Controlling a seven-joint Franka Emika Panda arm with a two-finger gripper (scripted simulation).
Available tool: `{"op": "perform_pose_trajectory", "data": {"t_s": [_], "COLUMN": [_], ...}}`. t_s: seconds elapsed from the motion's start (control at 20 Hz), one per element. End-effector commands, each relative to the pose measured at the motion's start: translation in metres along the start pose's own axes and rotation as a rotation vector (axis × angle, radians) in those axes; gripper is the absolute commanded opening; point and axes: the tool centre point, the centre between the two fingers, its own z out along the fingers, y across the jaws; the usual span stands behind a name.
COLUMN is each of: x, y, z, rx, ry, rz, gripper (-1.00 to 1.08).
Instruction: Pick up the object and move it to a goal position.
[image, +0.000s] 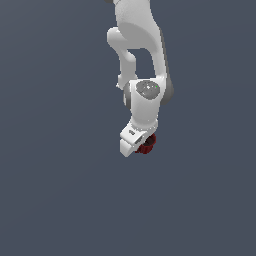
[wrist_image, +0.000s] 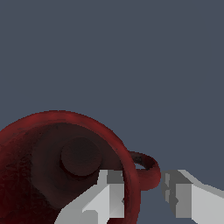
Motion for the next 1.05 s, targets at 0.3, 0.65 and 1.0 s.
{"op": "perform_pose_trajectory", "data": {"t_s": [0.3, 0.65, 1.0], "x": [0.027, 0.040, 0.043], "y": [0.040, 0.057, 0.063], "z": [-0.029, -0.040, -0.043], "rx": [-0.001, -0.002, -0.002], "ry": [0.002, 0.001, 0.001], "rz": [-0.001, -0.001, -0.001], "gripper": [-1.00, -1.00, -1.00]}}
